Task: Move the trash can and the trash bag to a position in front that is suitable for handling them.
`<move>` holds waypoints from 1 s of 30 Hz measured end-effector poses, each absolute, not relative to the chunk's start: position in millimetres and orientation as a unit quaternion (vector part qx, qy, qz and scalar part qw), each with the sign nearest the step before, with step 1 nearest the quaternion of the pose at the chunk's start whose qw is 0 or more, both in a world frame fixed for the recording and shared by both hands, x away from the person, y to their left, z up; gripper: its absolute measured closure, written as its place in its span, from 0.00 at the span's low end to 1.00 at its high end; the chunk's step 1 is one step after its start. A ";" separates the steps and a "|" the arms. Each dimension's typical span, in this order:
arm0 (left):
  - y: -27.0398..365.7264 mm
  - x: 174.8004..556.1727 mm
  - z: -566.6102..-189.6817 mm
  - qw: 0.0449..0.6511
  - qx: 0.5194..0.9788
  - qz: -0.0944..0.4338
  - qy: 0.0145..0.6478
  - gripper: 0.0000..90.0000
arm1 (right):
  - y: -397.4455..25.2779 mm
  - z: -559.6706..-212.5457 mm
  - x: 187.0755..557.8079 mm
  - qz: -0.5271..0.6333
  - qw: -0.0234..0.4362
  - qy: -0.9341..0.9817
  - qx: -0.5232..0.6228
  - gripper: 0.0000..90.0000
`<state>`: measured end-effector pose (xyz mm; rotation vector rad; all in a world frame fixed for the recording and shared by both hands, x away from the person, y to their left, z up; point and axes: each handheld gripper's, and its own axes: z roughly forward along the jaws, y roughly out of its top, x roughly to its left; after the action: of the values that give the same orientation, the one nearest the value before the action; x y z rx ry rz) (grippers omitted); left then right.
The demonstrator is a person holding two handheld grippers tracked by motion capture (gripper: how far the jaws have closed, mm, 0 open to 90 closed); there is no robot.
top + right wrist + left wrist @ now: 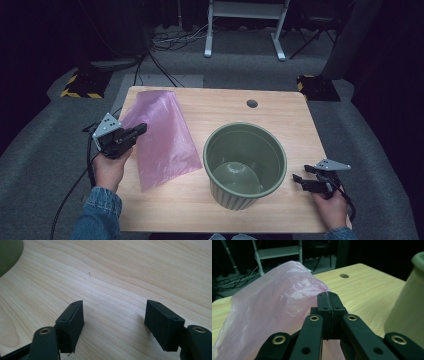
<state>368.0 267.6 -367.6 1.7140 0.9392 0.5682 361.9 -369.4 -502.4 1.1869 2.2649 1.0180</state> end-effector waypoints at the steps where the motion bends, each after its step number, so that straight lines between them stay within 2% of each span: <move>1: 267.8 367.0 -364.9 0.526 0.718 0.237 0.389 0.99 | -369.4 -502.4 361.9 0.363 0.193 0.808 0.422 0.35; 10: 265.0 360.1 -339.9 0.540 0.718 0.238 0.369 0.99 | -365.7 -502.3 361.6 0.365 0.190 0.812 0.414 0.35; 17: 256.0 354.7 -316.3 0.552 0.719 0.238 0.347 0.99 | -325.1 -503.3 366.7 0.376 0.171 0.831 0.372 0.32; 30: 240.2 345.1 -282.3 0.569 0.724 0.245 0.304 0.99 | -295.1 -503.4 374.9 0.380 0.162 0.839 0.355 0.32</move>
<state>345.1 240.2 -282.3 1.6999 0.7151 0.5756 374.9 -295.1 -503.4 1.0130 2.3941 1.0832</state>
